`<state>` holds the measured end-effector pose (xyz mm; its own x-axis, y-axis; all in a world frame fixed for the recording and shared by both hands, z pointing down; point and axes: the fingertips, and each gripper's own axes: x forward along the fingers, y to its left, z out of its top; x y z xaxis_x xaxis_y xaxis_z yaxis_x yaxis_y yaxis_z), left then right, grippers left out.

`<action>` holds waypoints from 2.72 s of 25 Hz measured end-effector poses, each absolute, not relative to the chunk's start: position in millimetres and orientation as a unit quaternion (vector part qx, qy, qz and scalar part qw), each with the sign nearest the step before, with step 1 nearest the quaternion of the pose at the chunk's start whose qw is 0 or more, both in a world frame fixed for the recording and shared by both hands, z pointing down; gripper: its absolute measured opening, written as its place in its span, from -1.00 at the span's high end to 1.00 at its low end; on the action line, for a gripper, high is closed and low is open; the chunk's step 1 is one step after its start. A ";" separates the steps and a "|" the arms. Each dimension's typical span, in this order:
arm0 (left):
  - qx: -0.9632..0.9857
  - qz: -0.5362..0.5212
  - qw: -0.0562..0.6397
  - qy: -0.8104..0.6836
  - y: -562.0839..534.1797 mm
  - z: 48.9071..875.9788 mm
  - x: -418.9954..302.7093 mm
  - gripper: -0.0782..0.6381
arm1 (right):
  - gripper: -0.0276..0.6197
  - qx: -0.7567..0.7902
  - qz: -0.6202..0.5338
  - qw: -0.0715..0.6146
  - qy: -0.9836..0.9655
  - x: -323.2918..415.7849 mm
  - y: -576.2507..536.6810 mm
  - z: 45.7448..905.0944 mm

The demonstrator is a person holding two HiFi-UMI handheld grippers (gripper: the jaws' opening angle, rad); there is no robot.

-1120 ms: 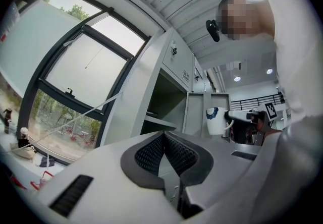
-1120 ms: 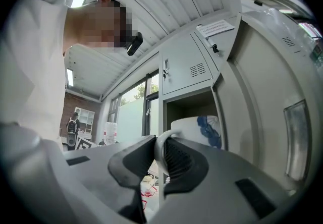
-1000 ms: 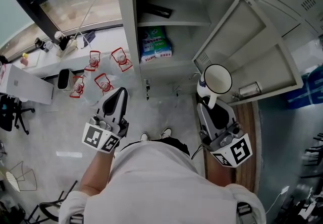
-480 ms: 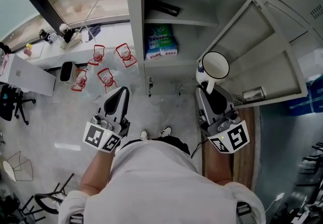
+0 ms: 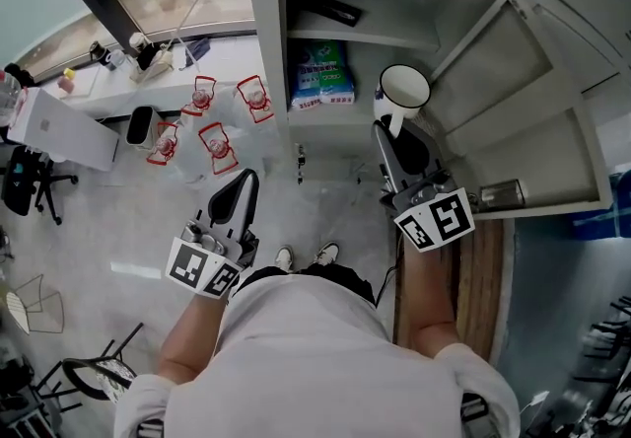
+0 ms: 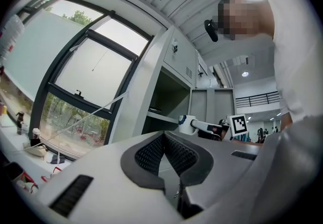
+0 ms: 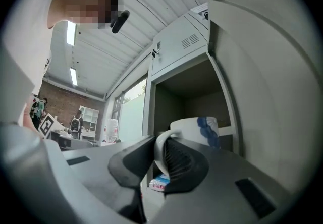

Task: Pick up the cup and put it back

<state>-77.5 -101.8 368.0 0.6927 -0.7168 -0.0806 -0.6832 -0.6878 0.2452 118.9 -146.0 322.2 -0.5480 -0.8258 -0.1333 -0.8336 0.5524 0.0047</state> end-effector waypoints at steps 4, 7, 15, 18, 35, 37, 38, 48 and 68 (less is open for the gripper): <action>0.909 -0.076 0.096 -0.397 -99.2 371.4 -79.9 0.73 | 0.74 -0.467 0.033 0.056 0.882 119.0 -167.9 335.5; 0.902 -0.074 0.096 -0.415 -99.8 372.2 -87.9 0.73 | 0.74 -0.465 0.027 0.049 0.883 118.3 -183.6 348.5; 0.891 -0.064 0.092 -0.441 -98.6 373.2 -96.1 0.73 | 0.74 -0.468 -0.014 0.034 0.883 118.5 -218.9 387.5; 0.888 -0.059 0.094 -0.447 -97.9 376.2 -99.2 0.73 | 0.74 -0.469 -0.021 0.028 0.882 119.4 -228.3 399.4; 0.877 -0.040 0.098 -0.468 -97.1 381.5 -113.1 0.73 | 0.74 -0.487 -0.067 0.020 0.871 129.6 -258.5 443.7; 0.878 -0.042 0.100 -0.466 -98.5 381.8 -110.7 0.73 | 0.74 -0.489 -0.071 0.019 0.869 130.2 -259.9 447.5; 0.879 -0.043 0.101 -0.464 -99.7 382.0 -109.2 0.73 | 0.74 -0.490 -0.073 0.021 0.868 131.0 -261.0 448.2; 0.884 -0.051 0.109 -0.452 -102.4 385.9 -99.4 0.73 | 0.76 -0.493 -0.077 -0.008 0.866 126.1 -255.2 462.2; 0.889 -0.050 0.116 -0.440 -94.4 387.8 -102.5 0.73 | 0.69 -0.529 -0.049 -0.046 0.846 134.3 -248.4 472.9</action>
